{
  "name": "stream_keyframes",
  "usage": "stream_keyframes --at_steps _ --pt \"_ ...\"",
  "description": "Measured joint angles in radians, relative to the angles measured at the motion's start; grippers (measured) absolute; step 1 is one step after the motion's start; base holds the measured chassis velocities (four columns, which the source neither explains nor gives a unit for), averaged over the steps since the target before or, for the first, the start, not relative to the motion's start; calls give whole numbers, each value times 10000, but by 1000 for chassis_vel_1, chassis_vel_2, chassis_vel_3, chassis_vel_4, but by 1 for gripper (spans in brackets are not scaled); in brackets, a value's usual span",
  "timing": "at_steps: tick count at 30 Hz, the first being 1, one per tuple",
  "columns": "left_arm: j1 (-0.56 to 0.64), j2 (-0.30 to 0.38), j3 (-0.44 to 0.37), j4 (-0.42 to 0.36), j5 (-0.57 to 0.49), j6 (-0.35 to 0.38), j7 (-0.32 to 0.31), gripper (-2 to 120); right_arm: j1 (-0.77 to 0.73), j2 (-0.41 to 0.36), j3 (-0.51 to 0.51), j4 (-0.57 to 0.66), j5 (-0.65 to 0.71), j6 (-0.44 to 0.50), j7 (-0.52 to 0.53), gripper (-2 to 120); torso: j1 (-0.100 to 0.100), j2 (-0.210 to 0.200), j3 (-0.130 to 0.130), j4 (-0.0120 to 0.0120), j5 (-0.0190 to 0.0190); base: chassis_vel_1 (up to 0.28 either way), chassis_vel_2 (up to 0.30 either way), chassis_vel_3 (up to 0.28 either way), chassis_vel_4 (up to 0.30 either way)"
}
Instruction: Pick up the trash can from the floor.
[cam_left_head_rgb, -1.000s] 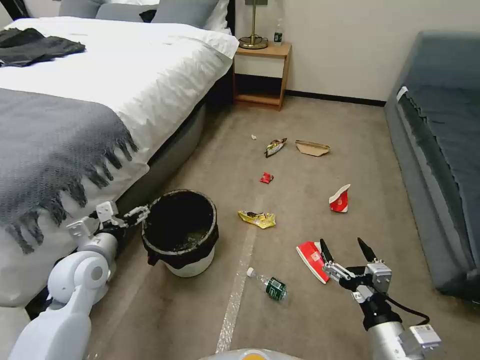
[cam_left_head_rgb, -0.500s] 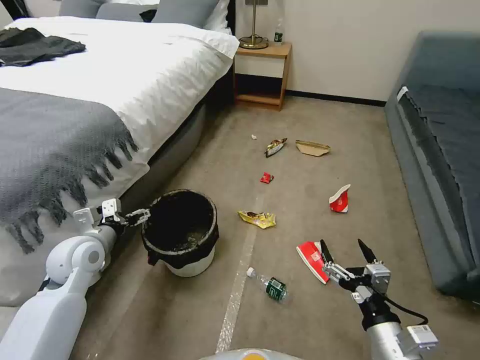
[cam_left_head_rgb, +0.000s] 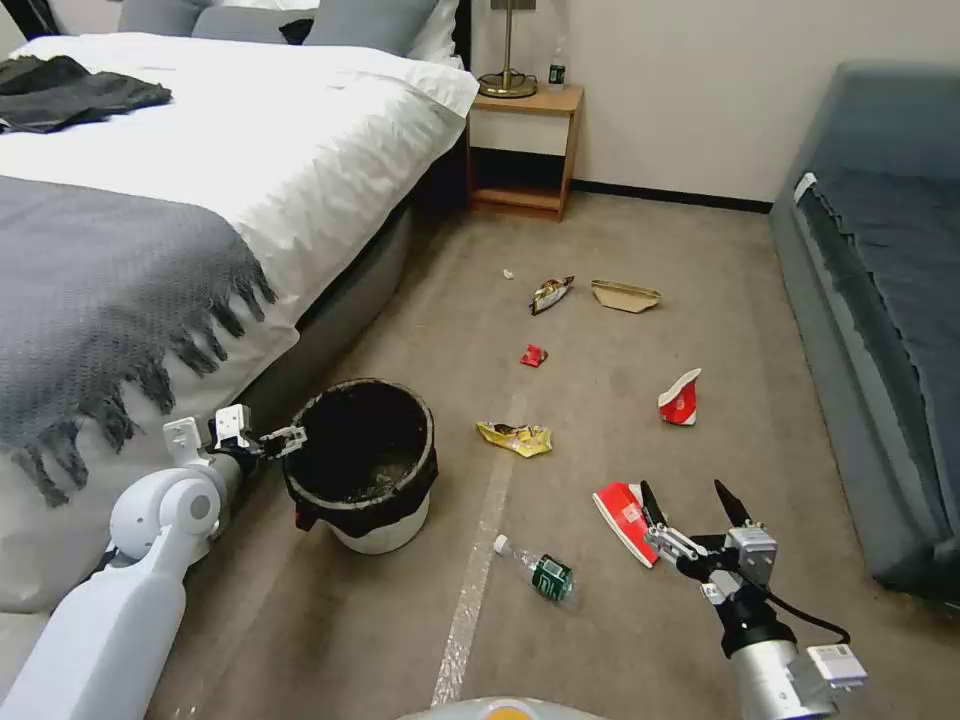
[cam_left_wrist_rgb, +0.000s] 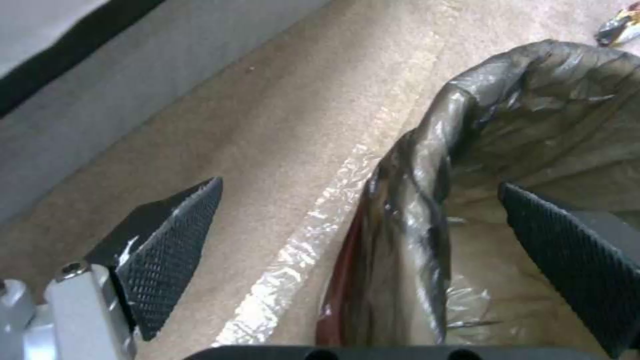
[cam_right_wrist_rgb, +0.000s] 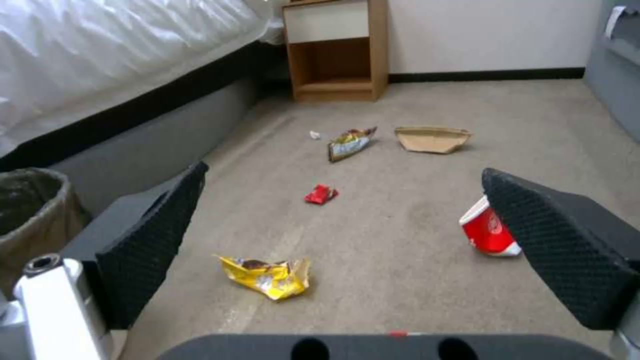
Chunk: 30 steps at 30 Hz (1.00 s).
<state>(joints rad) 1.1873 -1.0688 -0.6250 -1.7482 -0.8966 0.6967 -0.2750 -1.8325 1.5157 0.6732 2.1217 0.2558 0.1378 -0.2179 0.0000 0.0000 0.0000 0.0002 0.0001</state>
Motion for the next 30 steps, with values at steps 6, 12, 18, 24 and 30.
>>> stream_keyframes --at_steps 6,12,18,24,30 --pt "-532 -195 403 494 3 -26 67 95 124 -88 84 -68 125 -107 24 100 0 0 0 -3 -1 0 0 0 0" --pt "-769 -366 625 791 18 -18 129 77 245 -104 92 -123 194 -181 41 100 0 0 0 -3 0 0 0 0 0" --pt "-725 -469 627 969 138 -25 234 57 303 -108 105 -141 246 -218 45 100 0 0 -1 0 6 0 0 0 0" --pt "-704 -497 609 981 175 -46 267 34 317 -98 113 -157 251 -222 72 100 0 1 -1 -2 1 0 0 0 0" --pt "-590 -474 535 962 195 -92 337 11 281 -66 112 -110 251 -222 94 100 0 0 0 -2 -1 0 0 0 0"
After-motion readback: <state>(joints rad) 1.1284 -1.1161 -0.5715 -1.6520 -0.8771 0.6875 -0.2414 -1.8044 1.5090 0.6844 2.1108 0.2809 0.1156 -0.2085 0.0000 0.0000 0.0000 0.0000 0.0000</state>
